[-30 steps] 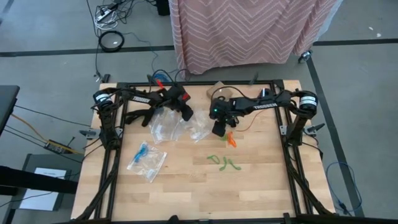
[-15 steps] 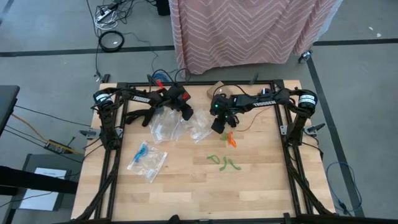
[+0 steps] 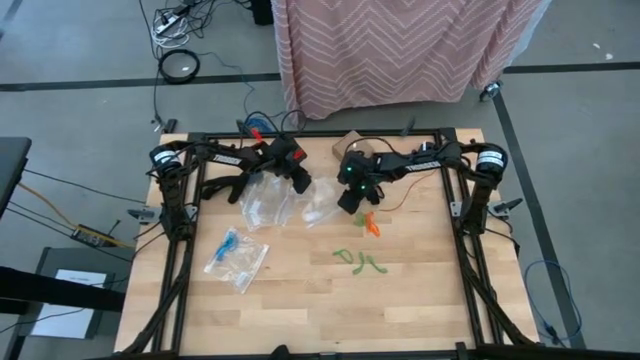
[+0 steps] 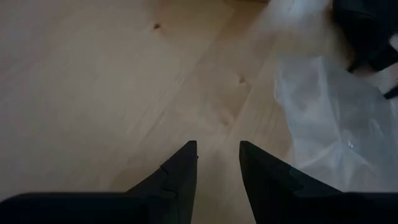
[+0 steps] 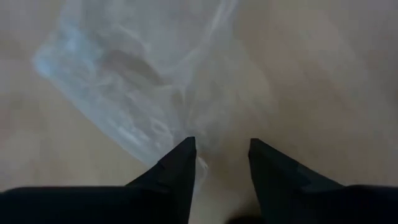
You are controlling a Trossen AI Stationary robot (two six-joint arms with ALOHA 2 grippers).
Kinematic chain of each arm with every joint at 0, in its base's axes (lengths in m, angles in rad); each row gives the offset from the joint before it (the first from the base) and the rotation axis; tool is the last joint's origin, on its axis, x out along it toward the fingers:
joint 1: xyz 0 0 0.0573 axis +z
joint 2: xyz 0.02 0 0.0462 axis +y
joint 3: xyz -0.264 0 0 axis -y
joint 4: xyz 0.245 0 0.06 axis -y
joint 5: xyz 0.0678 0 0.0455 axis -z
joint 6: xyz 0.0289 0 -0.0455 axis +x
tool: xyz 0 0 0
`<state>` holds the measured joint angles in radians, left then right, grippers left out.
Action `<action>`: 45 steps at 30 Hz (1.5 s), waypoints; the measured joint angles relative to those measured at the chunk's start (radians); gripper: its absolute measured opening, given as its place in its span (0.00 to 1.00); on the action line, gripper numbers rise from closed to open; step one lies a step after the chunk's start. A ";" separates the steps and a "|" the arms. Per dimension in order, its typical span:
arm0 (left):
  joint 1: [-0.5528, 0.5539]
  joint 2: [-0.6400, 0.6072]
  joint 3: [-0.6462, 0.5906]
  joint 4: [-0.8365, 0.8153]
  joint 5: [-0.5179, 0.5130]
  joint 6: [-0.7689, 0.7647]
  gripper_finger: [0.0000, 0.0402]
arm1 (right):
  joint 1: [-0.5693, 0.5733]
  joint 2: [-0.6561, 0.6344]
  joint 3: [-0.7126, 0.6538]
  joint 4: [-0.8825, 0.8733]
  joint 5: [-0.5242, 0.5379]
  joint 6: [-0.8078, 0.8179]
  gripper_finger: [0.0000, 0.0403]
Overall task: Sort rubber bands
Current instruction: Open the transparent zip bag
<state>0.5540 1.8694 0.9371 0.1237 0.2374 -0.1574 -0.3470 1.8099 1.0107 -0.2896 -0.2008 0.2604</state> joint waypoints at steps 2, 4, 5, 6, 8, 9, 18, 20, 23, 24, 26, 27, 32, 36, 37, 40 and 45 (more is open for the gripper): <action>-0.001 0.000 0.000 0.003 0.000 0.000 0.32 | 0.001 0.004 0.000 0.002 -0.013 -0.003 0.28; -0.005 0.000 0.000 0.007 0.000 -0.001 0.32 | 0.002 0.008 -0.001 0.001 -0.008 -0.014 0.20; -0.006 0.000 0.000 0.007 0.000 -0.001 0.32 | 0.007 0.014 -0.001 0.009 0.003 -0.016 0.15; -0.007 0.000 0.000 0.007 0.000 0.000 0.32 | 0.010 0.018 -0.001 0.017 0.019 -0.019 0.08; -0.011 0.000 0.000 0.008 0.000 0.000 0.32 | 0.018 0.018 -0.001 0.019 0.040 -0.033 0.03; -0.011 0.000 0.000 0.008 0.000 0.000 0.32 | 0.024 0.018 -0.001 0.025 0.050 -0.033 0.02; -0.015 -0.032 0.010 -0.057 0.032 0.023 0.32 | 0.040 -0.047 -0.001 0.044 0.106 0.127 0.00; -0.013 -0.058 0.025 -0.101 0.004 0.073 0.32 | 0.040 -0.067 -0.001 0.041 0.103 0.130 0.00; -0.008 -0.114 0.030 -0.162 -0.074 0.125 0.32 | 0.040 -0.092 0.000 0.041 0.096 0.125 0.00; -0.007 -0.135 0.031 -0.173 -0.094 0.133 0.32 | 0.040 -0.100 -0.001 0.028 0.084 0.097 0.00; -0.013 -0.188 0.031 -0.188 -0.117 0.164 0.32 | 0.047 -0.115 -0.001 0.020 0.063 -0.002 0.00; -0.019 -0.214 0.031 -0.197 -0.129 0.181 0.32 | 0.053 -0.125 -0.001 0.000 0.042 -0.062 0.00; -0.050 -0.319 0.032 -0.250 -0.208 0.234 0.32 | 0.110 -0.154 -0.001 -0.040 0.036 -0.225 0.03; -0.102 -0.342 0.005 -0.239 -0.167 0.241 0.32 | 0.184 -0.153 -0.001 -0.127 0.166 -0.393 0.13; -0.118 -0.340 -0.008 -0.228 -0.168 0.255 0.32 | 0.207 -0.146 -0.001 -0.148 0.209 -0.440 0.16; -0.166 -0.337 -0.064 -0.141 -0.220 0.286 0.32 | 0.272 -0.126 -0.001 -0.200 0.363 -0.558 0.25; -0.205 -0.333 -0.149 0.025 -0.295 0.288 0.32 | 0.342 -0.103 -0.001 -0.160 0.568 -0.588 0.42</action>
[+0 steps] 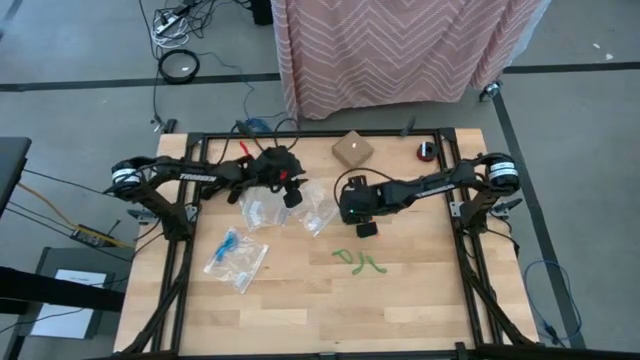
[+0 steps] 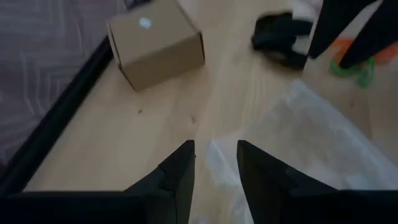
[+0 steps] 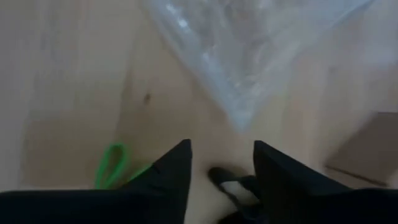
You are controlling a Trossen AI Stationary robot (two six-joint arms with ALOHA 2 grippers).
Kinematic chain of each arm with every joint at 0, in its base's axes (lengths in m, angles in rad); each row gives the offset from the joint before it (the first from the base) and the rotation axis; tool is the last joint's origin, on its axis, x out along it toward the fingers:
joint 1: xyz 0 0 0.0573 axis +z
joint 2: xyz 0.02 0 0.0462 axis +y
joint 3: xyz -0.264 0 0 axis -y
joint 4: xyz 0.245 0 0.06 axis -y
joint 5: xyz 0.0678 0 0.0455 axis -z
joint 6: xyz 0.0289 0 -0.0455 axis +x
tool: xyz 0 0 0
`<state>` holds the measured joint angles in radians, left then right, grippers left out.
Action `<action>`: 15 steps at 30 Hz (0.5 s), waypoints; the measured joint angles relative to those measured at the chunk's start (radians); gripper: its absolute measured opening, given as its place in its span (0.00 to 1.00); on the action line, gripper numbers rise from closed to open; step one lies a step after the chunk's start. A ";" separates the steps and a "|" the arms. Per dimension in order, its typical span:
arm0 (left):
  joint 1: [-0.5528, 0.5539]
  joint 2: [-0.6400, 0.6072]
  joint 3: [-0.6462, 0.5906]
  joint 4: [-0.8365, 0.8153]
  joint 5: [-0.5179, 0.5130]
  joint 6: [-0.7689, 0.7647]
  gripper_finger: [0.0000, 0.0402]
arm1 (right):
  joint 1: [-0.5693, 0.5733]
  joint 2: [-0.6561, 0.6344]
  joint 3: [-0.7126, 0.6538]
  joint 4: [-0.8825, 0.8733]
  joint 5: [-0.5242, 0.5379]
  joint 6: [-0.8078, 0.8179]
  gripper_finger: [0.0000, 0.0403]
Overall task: Sort rubber bands
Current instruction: Open the transparent zip bag
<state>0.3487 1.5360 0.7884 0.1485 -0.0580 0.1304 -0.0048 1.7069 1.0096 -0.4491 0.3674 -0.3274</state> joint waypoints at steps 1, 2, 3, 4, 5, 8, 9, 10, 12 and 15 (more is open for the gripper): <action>-0.001 0.000 -0.009 0.023 -0.001 -0.003 0.32 | 0.008 0.000 0.000 0.006 0.025 0.000 0.44; -0.002 0.000 -0.017 0.028 -0.004 -0.007 0.32 | 0.016 0.003 0.000 0.014 0.048 0.000 0.47; -0.002 0.003 -0.024 0.026 -0.007 -0.007 0.32 | 0.021 0.004 0.000 0.011 0.073 0.005 0.49; -0.002 0.008 -0.028 0.022 -0.008 -0.008 0.32 | 0.024 0.004 0.000 0.004 0.096 0.011 0.51; -0.003 0.009 -0.035 0.008 -0.008 -0.011 0.32 | 0.025 0.004 0.000 0.005 0.101 0.016 0.52; -0.006 0.019 -0.058 0.025 -0.005 -0.030 0.32 | 0.025 0.008 0.000 0.004 0.100 0.007 0.54; -0.006 0.023 -0.066 0.025 -0.005 -0.033 0.32 | 0.025 0.009 0.000 0.003 0.098 -0.008 0.55; -0.005 0.031 -0.071 0.031 -0.005 -0.034 0.32 | 0.025 0.009 0.000 0.010 0.093 -0.026 0.55; -0.008 0.054 -0.074 0.054 -0.003 -0.042 0.32 | 0.025 0.009 0.000 0.036 0.084 -0.053 0.55; -0.016 0.089 -0.075 0.087 0.007 -0.054 0.32 | 0.023 0.009 0.000 0.075 0.076 -0.076 0.55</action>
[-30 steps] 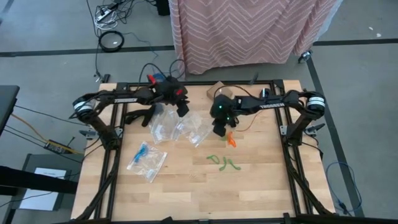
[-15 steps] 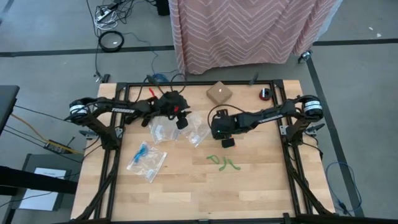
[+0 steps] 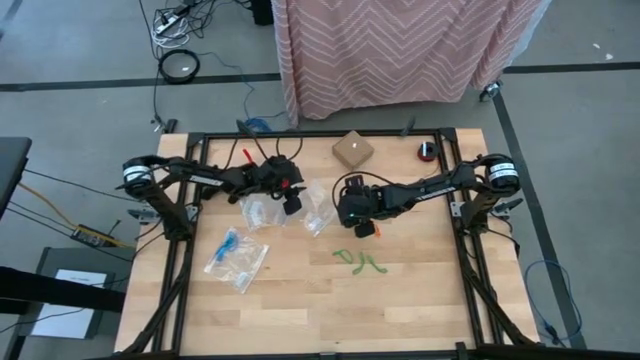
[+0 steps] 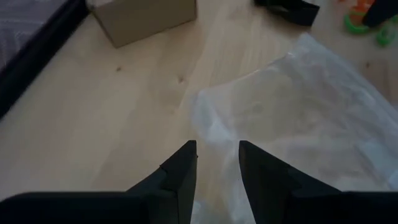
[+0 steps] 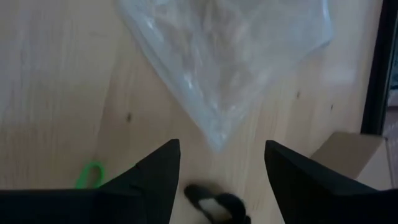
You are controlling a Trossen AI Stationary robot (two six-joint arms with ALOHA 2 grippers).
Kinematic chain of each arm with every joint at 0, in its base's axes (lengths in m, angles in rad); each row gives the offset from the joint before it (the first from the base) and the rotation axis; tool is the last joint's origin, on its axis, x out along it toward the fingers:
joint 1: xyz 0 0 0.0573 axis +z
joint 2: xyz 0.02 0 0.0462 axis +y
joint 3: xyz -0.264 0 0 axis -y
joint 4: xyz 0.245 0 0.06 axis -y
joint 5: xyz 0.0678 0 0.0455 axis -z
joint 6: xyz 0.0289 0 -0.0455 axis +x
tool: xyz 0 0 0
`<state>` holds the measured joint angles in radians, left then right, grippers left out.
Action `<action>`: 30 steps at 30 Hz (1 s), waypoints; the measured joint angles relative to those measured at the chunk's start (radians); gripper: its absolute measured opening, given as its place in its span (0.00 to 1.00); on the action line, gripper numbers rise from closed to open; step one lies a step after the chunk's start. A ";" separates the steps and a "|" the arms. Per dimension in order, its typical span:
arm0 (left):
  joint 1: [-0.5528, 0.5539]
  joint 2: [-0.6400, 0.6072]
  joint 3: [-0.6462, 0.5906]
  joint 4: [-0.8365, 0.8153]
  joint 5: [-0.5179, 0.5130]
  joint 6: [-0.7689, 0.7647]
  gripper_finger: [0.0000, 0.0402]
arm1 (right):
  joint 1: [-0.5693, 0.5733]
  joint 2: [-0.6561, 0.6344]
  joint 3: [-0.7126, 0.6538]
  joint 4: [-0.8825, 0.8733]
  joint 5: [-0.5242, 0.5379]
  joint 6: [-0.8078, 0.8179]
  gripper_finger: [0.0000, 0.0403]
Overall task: Sort rubber bands
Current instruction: Open the transparent zip bag
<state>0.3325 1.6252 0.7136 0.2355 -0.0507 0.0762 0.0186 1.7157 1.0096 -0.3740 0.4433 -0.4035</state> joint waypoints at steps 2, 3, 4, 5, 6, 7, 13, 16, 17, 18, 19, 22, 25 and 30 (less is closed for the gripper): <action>-0.007 0.020 0.000 0.024 0.004 -0.002 0.32 | -0.001 0.001 0.000 0.011 -0.019 -0.009 0.55; -0.010 0.032 0.000 0.036 0.009 -0.002 0.32 | -0.001 0.009 0.000 0.018 -0.029 -0.010 0.55; -0.014 0.044 0.000 0.056 0.015 -0.002 0.32 | -0.001 0.018 0.001 0.027 -0.030 -0.010 0.55; -0.015 0.052 0.000 0.068 0.020 -0.002 0.32 | -0.002 0.024 0.000 0.017 -0.034 -0.010 0.55; -0.016 0.059 0.000 0.069 0.024 -0.002 0.32 | -0.002 0.038 0.000 0.010 -0.034 -0.013 0.55; -0.018 0.069 0.000 0.085 0.026 -0.002 0.32 | -0.002 0.049 0.001 0.022 -0.036 -0.013 0.54; -0.019 0.094 0.000 0.086 0.021 -0.002 0.32 | 0.005 0.112 0.001 0.054 0.038 -0.016 0.54; -0.018 0.100 0.000 0.089 0.021 -0.002 0.32 | 0.005 0.137 0.001 0.084 0.084 -0.017 0.53; -0.018 0.102 0.000 0.091 0.021 -0.002 0.32 | 0.002 0.144 0.002 0.093 0.089 -0.017 0.52; -0.018 0.102 0.000 0.088 0.021 -0.002 0.32 | 0.001 0.157 0.002 0.110 0.093 -0.018 0.51; -0.018 0.102 0.000 0.088 0.021 -0.002 0.32 | 0.000 0.161 0.003 0.123 0.097 -0.019 0.49; -0.018 0.102 0.001 0.085 0.021 -0.002 0.32 | 0.000 0.190 0.003 0.169 0.108 -0.018 0.41; -0.018 0.102 0.000 0.083 0.021 -0.002 0.32 | 0.001 0.198 0.002 0.193 0.110 -0.018 0.29; -0.018 0.102 0.000 0.086 0.021 -0.005 0.32 | 0.018 0.197 0.000 0.201 0.150 -0.018 0.03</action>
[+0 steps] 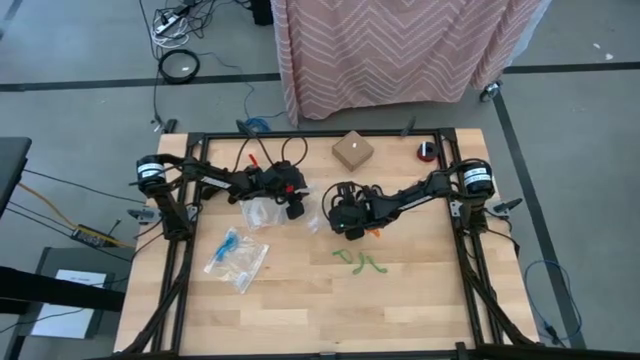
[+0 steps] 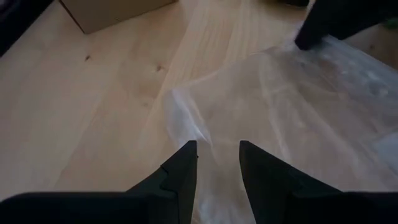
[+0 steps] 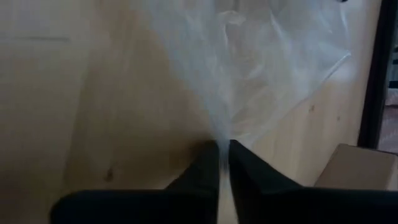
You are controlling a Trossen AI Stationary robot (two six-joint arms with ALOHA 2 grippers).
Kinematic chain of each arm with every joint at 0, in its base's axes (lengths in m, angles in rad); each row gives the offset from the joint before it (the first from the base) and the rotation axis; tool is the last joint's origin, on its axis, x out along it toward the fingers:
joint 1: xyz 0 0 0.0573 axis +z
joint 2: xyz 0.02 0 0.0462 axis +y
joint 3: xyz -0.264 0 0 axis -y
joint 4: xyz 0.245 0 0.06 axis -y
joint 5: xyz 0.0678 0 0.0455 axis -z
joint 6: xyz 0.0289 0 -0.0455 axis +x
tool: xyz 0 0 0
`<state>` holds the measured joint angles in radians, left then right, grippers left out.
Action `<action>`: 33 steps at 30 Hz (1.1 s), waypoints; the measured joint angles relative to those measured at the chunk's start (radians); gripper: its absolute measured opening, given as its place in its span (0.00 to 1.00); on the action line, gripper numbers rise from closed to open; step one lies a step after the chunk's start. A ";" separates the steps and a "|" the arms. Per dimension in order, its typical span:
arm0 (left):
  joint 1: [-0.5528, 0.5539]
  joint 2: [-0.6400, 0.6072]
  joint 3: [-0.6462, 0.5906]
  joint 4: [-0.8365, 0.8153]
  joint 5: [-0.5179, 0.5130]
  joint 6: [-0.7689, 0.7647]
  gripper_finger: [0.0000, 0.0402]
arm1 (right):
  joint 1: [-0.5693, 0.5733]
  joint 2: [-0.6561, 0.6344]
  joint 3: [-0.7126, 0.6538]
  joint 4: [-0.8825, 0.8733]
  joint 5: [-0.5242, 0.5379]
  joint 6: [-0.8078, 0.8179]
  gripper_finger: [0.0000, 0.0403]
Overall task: Sort rubber bands
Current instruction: Open the transparent zip bag
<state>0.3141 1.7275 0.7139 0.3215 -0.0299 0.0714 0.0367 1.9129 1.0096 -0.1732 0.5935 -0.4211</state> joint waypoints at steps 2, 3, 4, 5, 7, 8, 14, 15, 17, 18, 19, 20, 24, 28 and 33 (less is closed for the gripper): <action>0.000 0.000 0.000 -0.002 0.000 -0.014 0.32 | 0.004 0.000 0.000 0.001 0.003 0.007 0.03; 0.000 0.000 0.000 -0.003 0.000 -0.025 0.32 | 0.006 0.000 0.000 0.001 0.006 0.012 0.03; 0.000 -0.002 0.000 -0.006 0.000 -0.032 0.32 | 0.007 0.000 0.000 -0.001 0.010 0.021 0.02; 0.000 -0.011 0.000 -0.016 0.000 -0.037 0.32 | 0.007 0.000 0.000 -0.005 0.017 0.034 0.01; 0.000 -0.037 0.002 -0.034 -0.003 -0.043 0.32 | 0.007 0.000 0.000 -0.016 0.032 0.075 0.01; 0.000 -0.059 0.005 -0.060 -0.005 -0.044 0.32 | 0.007 0.000 0.000 -0.026 0.034 0.096 0.01; 0.000 -0.231 0.030 -0.178 -0.049 0.023 0.32 | 0.000 -0.002 0.002 -0.080 0.035 0.234 0.00; 0.000 -0.266 0.031 -0.194 -0.053 0.042 0.32 | -0.002 -0.002 0.007 -0.091 0.025 0.258 0.00; 0.000 -0.332 0.032 -0.237 -0.054 0.091 0.32 | -0.008 -0.002 0.025 -0.120 -0.014 0.299 0.00; 0.000 -0.360 0.032 -0.263 -0.054 0.118 0.32 | -0.012 -0.002 0.036 -0.140 -0.036 0.320 0.00; -0.001 -0.386 0.032 -0.287 -0.052 0.141 0.32 | -0.016 -0.002 0.048 -0.159 -0.057 0.342 0.00; -0.002 -0.409 0.032 -0.314 -0.044 0.162 0.32 | -0.019 -0.002 0.064 -0.179 -0.081 0.364 0.00; -0.010 -0.476 0.031 -0.394 0.010 0.217 0.32 | -0.029 -0.002 0.142 -0.245 -0.188 0.413 0.00; -0.027 -0.508 0.030 -0.474 0.090 0.312 0.32 | -0.029 -0.002 0.232 -0.322 -0.303 0.384 0.00; -0.043 -0.545 0.030 -0.560 0.174 0.400 0.32 | -0.034 -0.023 0.335 -0.451 -0.358 0.304 0.00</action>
<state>0.2713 1.1828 0.7437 -0.2385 0.1441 0.4714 0.0026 1.8895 1.3444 -0.6243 0.2353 -0.1169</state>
